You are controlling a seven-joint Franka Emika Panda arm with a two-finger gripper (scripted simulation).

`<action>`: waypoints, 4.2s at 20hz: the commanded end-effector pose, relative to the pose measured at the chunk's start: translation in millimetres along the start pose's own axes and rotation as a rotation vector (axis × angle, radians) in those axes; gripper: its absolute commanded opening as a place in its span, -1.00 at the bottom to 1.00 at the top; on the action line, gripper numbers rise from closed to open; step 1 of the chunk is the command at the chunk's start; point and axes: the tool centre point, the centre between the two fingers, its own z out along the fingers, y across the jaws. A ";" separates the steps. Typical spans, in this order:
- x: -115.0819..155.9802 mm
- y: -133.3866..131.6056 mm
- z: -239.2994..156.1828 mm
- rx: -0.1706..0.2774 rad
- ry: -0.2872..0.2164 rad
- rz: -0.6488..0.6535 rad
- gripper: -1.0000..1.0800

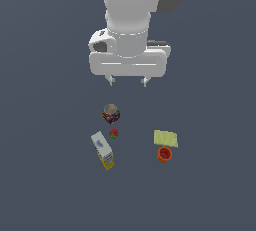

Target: Pick up a designated object from a clutter of objects.

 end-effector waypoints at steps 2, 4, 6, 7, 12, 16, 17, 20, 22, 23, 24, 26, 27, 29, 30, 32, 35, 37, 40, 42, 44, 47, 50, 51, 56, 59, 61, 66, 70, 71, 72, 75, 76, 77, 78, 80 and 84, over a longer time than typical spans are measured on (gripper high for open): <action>0.0 0.0 0.2 -0.001 0.000 -0.001 0.92; 0.4 0.6 2.1 -0.005 -0.001 -0.006 0.92; 1.1 1.7 5.6 -0.014 -0.002 -0.016 0.92; 1.5 2.2 7.7 -0.019 -0.003 -0.022 0.92; 1.9 3.2 11.0 -0.027 -0.004 -0.030 0.92; 3.6 3.7 11.5 -0.026 -0.004 -0.037 0.92; 4.6 4.1 12.1 -0.026 -0.004 -0.041 0.92; 9.1 6.0 14.3 -0.025 -0.005 -0.060 0.92; 13.2 7.7 16.5 -0.024 -0.006 -0.078 0.92; 15.6 8.8 17.8 -0.024 -0.006 -0.088 0.92; 18.3 9.9 19.2 -0.023 -0.007 -0.099 0.92; 24.2 12.6 22.6 -0.022 -0.008 -0.125 0.92; 27.5 14.1 24.5 -0.022 -0.008 -0.139 0.92; 34.7 17.6 28.9 -0.020 -0.009 -0.171 0.92; 38.6 19.5 31.5 -0.019 -0.010 -0.188 0.92; 47.0 23.8 37.2 -0.018 -0.011 -0.226 0.92; 60.4 31.2 47.0 -0.015 -0.013 -0.288 0.92; 69.0 36.3 54.0 -0.013 -0.015 -0.329 0.92; 81.6 44.2 65.1 -0.011 -0.016 -0.391 0.92; 89.7 49.7 72.8 -0.009 -0.017 -0.433 0.92; 97.5 55.3 80.8 -0.007 -0.018 -0.474 0.92; 108.4 63.8 93.2 -0.004 -0.019 -0.535 0.92; 117.4 71.2 104.3 -0.002 -0.020 -0.587 0.92; 119.9 73.5 107.6 -0.002 -0.021 -0.603 0.92; 129.5 82.4 121.2 0.001 -0.022 -0.664 0.92; 133.1 86.0 126.6 0.002 -0.022 -0.688 0.92; 134.6 87.6 129.1 0.002 -0.022 -0.698 0.92; 135.2 88.6 130.7 0.003 -0.023 -0.703 0.92; 135.0 89.0 136.8 0.003 -0.023 -0.703 0.92; 134.9 88.8 140.2 0.003 -0.023 -0.704 0.92; 134.7 89.0 144.5 0.003 -0.023 -0.704 0.92; 133.9 89.1 161.1 0.003 -0.023 -0.705 0.92; 133.7 88.9 166.2 0.003 -0.023 -0.706 0.92; 133.5 89.2 170.6 0.003 -0.023 -0.706 0.92; 133.3 88.9 174.3 0.003 -0.022 -0.707 0.92; 133.3 89.3 179.5 0.003 -0.022 -0.707 0.92; 134.6 89.0 181.3 0.003 -0.022 -0.707 0.92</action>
